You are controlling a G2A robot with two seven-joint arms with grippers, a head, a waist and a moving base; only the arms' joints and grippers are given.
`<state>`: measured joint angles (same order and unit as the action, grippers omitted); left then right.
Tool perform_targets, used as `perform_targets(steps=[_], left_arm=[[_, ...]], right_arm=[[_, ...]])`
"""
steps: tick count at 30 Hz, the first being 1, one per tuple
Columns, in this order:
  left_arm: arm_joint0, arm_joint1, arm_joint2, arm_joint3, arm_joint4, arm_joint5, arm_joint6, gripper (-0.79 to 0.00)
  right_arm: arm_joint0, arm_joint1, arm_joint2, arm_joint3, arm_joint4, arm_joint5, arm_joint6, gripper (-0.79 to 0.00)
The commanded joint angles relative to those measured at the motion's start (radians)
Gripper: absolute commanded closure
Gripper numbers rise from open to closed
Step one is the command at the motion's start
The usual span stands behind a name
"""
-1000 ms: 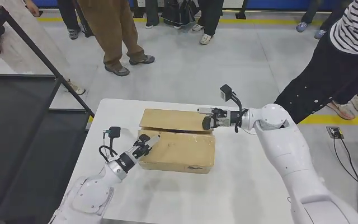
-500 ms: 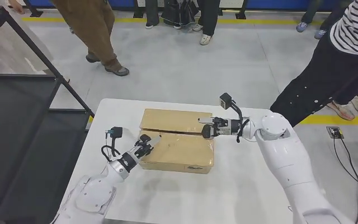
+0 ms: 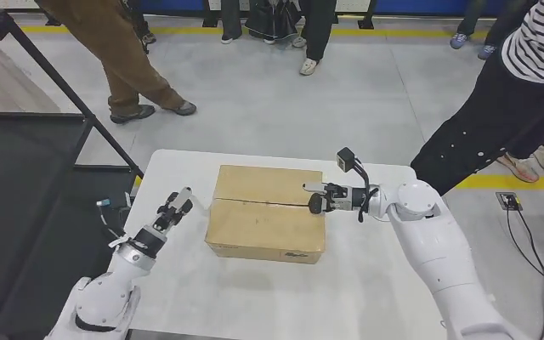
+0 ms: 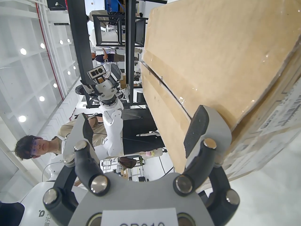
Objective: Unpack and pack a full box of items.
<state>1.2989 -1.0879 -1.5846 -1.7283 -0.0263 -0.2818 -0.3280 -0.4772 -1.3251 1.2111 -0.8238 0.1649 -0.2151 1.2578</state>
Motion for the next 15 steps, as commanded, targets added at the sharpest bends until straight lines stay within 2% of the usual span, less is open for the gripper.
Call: perform_targets(steps=[1, 3, 8, 12, 15], left_arm=[[0.041, 0.006, -0.068, 0.004, -0.009, -0.019, -0.007, -0.785], [0.080, 0.014, -0.136, 0.012, 0.034, -0.047, -0.015, -0.785], [0.080, 0.014, -0.136, 0.012, 0.034, -0.047, -0.015, -0.785], [0.082, 0.013, -0.134, 0.013, 0.031, -0.044, -0.015, -0.785], [0.074, 0.010, -0.116, 0.037, 0.000, 0.021, -0.023, -0.785]], right_arm=[[0.000, 0.000, 0.000, 0.000, 0.000, 0.000, 0.000, -0.785], [0.000, 0.000, 0.000, 0.000, 0.000, 0.000, 0.000, -0.785], [0.000, 0.000, 0.000, 0.000, 0.000, 0.000, 0.000, -0.785], [-0.029, 0.002, -0.005, -0.047, -0.007, 0.009, -0.045, -0.785], [-0.039, 0.005, -0.009, -0.068, -0.013, 0.019, -0.056, -0.785]])
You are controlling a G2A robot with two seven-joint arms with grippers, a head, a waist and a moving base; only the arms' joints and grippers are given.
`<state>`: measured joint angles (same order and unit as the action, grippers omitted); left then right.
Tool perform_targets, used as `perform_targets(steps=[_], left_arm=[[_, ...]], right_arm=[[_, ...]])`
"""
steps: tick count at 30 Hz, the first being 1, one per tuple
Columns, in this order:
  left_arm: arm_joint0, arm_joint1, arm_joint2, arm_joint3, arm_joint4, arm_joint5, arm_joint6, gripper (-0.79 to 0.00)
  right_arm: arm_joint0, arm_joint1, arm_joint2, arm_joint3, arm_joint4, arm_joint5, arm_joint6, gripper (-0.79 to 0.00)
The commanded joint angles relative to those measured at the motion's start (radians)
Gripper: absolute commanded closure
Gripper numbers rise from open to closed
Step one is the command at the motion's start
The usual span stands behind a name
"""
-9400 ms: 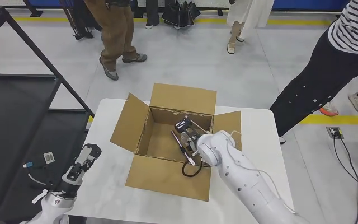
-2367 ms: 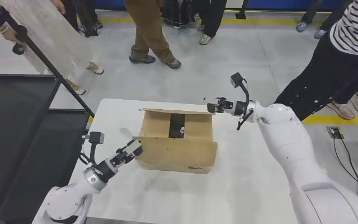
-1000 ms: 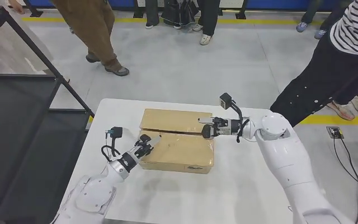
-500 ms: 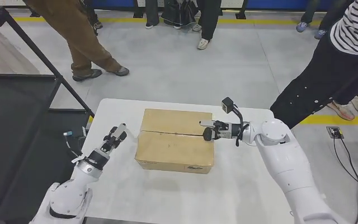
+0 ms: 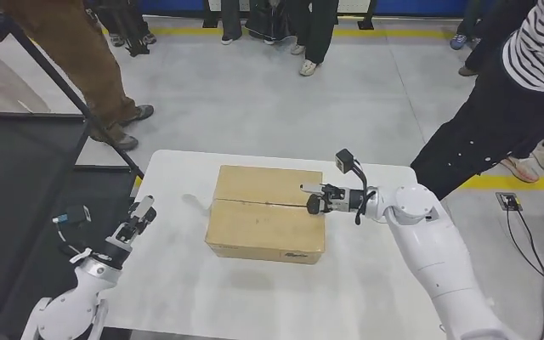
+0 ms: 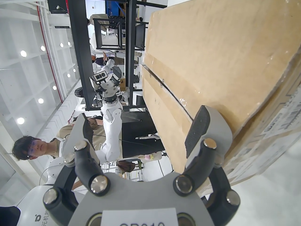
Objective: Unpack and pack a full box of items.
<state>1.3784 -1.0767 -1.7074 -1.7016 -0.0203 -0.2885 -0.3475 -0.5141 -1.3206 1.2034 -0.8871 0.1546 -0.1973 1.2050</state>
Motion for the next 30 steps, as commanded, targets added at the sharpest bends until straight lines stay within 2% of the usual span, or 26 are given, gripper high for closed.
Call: perform_targets(steps=[1, 7, 9, 14, 19, 25, 30], left_arm=[[-0.013, -0.001, 0.016, 0.022, -0.005, 0.048, -0.007, -0.785], [-0.076, -0.006, 0.089, 0.129, -0.015, 0.135, -0.086, -0.785], [-0.109, -0.006, 0.117, 0.180, 0.032, 0.147, -0.092, -0.785], [-0.222, -0.018, 0.210, 0.334, 0.027, 0.191, -0.146, -0.785], [-0.323, -0.037, 0.299, 0.457, -0.014, 0.195, -0.186, -0.785], [-0.413, -0.064, 0.365, 0.569, -0.107, 0.200, -0.164, -0.785], [-0.451, -0.081, 0.387, 0.624, -0.194, 0.204, -0.144, -0.785]], right_arm=[[-0.006, 0.002, -0.002, -0.009, -0.003, 0.003, -0.007, -0.785], [-0.018, 0.010, -0.002, -0.027, -0.017, -0.015, -0.020, -0.785], [-0.022, 0.012, -0.003, -0.031, -0.015, -0.018, -0.022, -0.785], [-0.022, 0.017, -0.005, -0.037, -0.017, -0.024, -0.029, -0.785], [-0.016, 0.018, -0.017, -0.045, -0.023, -0.024, -0.039, -0.785], [-0.004, 0.018, -0.040, -0.042, -0.032, -0.016, -0.042, -0.785], [0.004, 0.018, -0.051, -0.028, -0.028, -0.014, -0.039, -0.785]])
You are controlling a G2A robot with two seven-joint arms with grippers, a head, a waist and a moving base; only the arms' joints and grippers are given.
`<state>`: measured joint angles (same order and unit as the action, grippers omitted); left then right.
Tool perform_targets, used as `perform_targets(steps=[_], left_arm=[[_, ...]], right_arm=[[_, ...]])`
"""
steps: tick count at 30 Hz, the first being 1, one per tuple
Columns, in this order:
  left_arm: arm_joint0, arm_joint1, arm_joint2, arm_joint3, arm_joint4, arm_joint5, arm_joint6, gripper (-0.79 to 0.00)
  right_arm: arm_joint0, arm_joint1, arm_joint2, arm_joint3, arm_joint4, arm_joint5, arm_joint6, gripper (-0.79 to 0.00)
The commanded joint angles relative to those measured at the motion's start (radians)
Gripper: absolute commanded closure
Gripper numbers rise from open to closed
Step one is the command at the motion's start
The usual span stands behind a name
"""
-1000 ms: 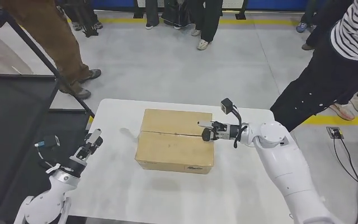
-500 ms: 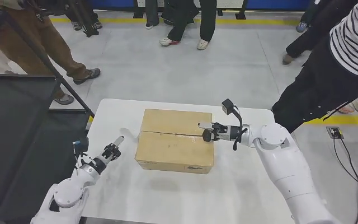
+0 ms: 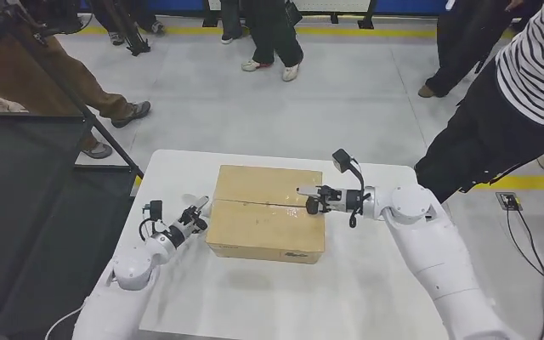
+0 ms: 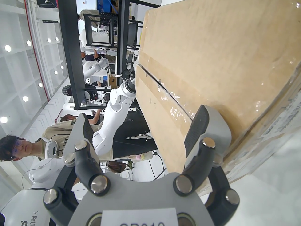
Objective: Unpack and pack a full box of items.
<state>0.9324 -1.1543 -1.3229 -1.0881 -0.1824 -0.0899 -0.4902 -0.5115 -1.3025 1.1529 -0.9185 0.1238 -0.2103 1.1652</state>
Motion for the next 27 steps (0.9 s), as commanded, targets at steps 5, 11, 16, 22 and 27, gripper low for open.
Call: perform_targets(steps=[5, 11, 16, 22, 27], left_arm=[[-0.036, -0.017, -0.006, 0.065, -0.168, 0.039, -0.024, -0.785], [-0.073, -0.029, -0.003, 0.126, -0.267, 0.054, -0.077, -0.785], [-0.105, -0.043, 0.000, 0.173, -0.345, 0.041, -0.063, -0.785], [-0.119, -0.051, -0.018, 0.186, -0.395, -0.017, -0.022, -0.785], [-0.090, -0.036, -0.054, 0.148, -0.338, -0.056, -0.026, -0.785]], right_arm=[[0.006, 0.002, -0.007, 0.017, 0.009, -0.007, 0.004, -0.785], [0.006, 0.005, -0.011, 0.018, 0.016, -0.011, 0.005, -0.785], [0.007, 0.007, -0.016, 0.022, 0.021, -0.013, 0.005, -0.785], [0.010, 0.010, -0.022, 0.024, 0.027, -0.013, 0.008, -0.785], [0.013, 0.010, -0.029, 0.030, 0.033, -0.012, 0.011, -0.785]])
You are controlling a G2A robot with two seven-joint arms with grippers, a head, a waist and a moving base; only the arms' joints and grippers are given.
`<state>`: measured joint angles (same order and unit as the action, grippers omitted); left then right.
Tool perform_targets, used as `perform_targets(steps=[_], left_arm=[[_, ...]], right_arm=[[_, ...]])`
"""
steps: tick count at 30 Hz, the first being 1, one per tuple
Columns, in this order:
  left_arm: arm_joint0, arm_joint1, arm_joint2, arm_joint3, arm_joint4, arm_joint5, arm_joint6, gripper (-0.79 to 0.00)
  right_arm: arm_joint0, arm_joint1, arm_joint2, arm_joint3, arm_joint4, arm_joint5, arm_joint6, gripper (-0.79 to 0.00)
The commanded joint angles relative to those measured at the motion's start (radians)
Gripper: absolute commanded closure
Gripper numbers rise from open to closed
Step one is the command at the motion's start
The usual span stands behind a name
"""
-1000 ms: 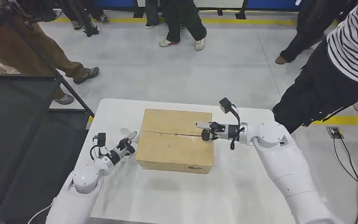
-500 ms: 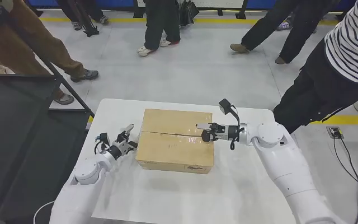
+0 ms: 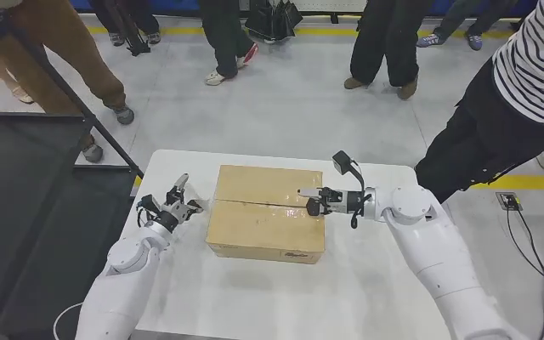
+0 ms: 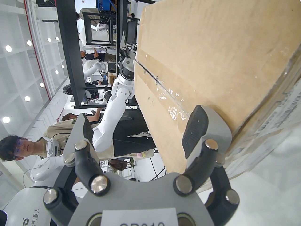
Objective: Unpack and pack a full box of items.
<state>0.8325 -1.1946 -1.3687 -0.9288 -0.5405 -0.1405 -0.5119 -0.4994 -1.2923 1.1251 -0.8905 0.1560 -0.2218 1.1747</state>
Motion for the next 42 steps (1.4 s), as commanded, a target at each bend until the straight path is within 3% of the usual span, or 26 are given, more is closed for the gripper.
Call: perform_targets(steps=[1, 13, 19, 22, 26, 36, 42], left_arm=[[0.020, 0.010, -0.018, -0.022, 0.047, -0.011, -0.007, -0.785], [0.174, 0.073, -0.195, -0.178, 0.181, -0.031, -0.095, -0.785], [0.237, 0.086, -0.204, -0.270, 0.232, -0.046, -0.191, -0.785], [0.252, 0.084, -0.181, -0.295, 0.240, -0.040, -0.185, -0.785], [0.225, 0.071, -0.112, -0.274, 0.262, -0.004, -0.135, -0.785], [0.061, 0.002, 0.051, -0.070, 0.091, 0.087, 0.056, -0.785], [-0.007, -0.029, 0.088, 0.021, -0.005, 0.059, 0.098, -0.785]], right_arm=[[0.003, 0.000, -0.003, 0.004, 0.003, -0.002, 0.002, -0.785], [0.029, -0.003, -0.025, 0.046, 0.023, -0.011, 0.010, -0.785], [0.042, -0.006, -0.038, 0.060, 0.030, -0.013, 0.008, -0.785], [0.047, -0.006, -0.044, 0.065, 0.031, -0.015, 0.008, -0.785], [0.052, -0.007, -0.049, 0.073, 0.034, -0.014, 0.006, -0.785], [0.059, -0.005, -0.053, 0.079, 0.037, -0.014, 0.003, -0.785], [0.058, -0.001, -0.053, 0.072, 0.035, -0.009, 0.004, -0.785]])
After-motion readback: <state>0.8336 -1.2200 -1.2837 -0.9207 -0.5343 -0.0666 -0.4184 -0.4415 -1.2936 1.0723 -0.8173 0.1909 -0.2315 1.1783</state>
